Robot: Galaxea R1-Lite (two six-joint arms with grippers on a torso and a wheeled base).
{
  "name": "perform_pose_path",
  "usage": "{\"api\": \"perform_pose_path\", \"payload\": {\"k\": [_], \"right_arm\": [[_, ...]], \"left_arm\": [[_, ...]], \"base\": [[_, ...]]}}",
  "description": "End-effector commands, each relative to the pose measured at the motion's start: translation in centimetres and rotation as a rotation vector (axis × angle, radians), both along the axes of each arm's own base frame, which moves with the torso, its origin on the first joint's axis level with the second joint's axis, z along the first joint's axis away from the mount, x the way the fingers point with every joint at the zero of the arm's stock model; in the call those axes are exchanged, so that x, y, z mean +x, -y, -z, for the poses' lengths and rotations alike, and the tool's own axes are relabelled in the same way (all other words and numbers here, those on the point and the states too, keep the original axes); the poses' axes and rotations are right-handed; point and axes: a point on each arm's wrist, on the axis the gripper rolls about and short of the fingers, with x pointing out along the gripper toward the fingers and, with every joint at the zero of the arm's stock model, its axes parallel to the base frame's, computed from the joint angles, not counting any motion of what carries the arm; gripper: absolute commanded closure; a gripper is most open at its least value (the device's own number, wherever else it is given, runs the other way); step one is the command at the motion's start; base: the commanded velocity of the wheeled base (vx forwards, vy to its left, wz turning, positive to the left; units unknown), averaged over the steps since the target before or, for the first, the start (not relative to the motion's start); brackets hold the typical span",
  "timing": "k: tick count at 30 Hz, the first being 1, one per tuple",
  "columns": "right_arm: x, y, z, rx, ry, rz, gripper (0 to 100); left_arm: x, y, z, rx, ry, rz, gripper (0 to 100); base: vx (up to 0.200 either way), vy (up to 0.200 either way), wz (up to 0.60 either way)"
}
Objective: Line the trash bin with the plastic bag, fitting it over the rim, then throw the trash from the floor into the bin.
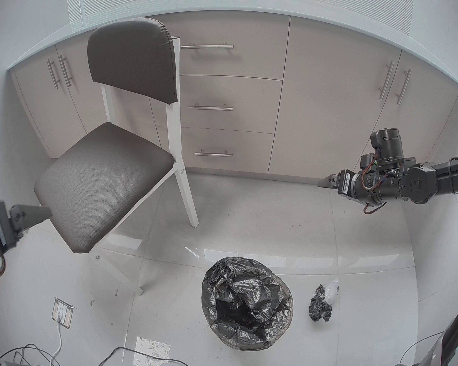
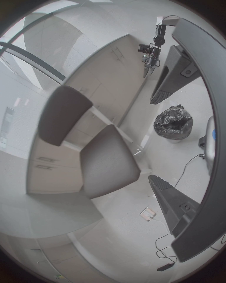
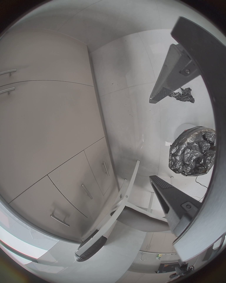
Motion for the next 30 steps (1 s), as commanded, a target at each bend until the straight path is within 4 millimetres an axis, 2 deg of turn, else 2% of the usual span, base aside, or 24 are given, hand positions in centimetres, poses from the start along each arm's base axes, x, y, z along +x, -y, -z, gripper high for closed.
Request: {"api": "perform_pose_path", "payload": {"k": [1,6,7,8,10,14,15,16,19,22,25,26,30], "right_arm": [[1.2,-0.3,1.0,-0.01,-0.008,0.001,0],[1.6,-0.2,1.0,0.001,0.034,0.008,0],[1.6,-0.2,1.0,0.001,0.034,0.008,0],[1.8,0.1,1.2,0.005,0.05,0.015,0],[1.9,0.1,1.3,0.007,0.059,0.016,0],[2.2,0.1,1.6,0.011,0.072,0.019,0],[2.2,0.1,1.7,0.011,0.072,0.019,0],[2.4,0.0,1.5,0.022,0.096,0.02,0],[2.7,0.0,1.3,0.033,0.128,0.022,0],[3.5,-0.2,1.4,0.05,0.184,0.024,0],[3.7,-0.3,1.5,0.059,0.208,0.022,0],[3.9,-0.3,1.3,0.07,0.227,0.025,0],[4.3,-0.1,1.2,0.078,0.236,0.029,0]], "left_arm": [[-6.7,-3.1,1.8,0.06,0.178,-0.136,0],[-9.4,-3.8,5.0,0.112,0.231,-0.209,0],[-9.4,-3.8,5.0,0.112,0.231,-0.209,0],[-10.5,-3.9,6.5,0.127,0.266,-0.246,0],[-11.4,-3.9,8.0,0.154,0.294,-0.265,0],[-12.2,-3.9,10.6,0.24,0.297,-0.285,0],[-12.2,-3.9,10.7,0.241,0.298,-0.286,0],[-12.4,-3.8,11.4,0.255,0.345,-0.294,0],[-12.4,-3.8,12.2,0.279,0.387,-0.304,0],[-11.2,-3.7,14.8,0.345,0.43,-0.31,0],[-10.6,-3.7,16.2,0.372,0.463,-0.307,0],[-10.3,-3.7,17.2,0.409,0.471,-0.297,0],[-10.2,-3.7,18.3,0.473,0.454,-0.275,0]], "base": [[0.0,0.0,0.0],[0.0,0.0,0.0],[0.0,0.0,0.0],[0.0,0.0,0.0],[0.0,0.0,0.0],[0.0,0.0,0.0],[0.0,0.0,0.0],[0.0,0.0,0.0],[0.0,0.0,0.0],[0.0,0.0,0.0],[0.0,0.0,0.0],[0.0,0.0,0.0],[0.0,0.0,0.0]]}}
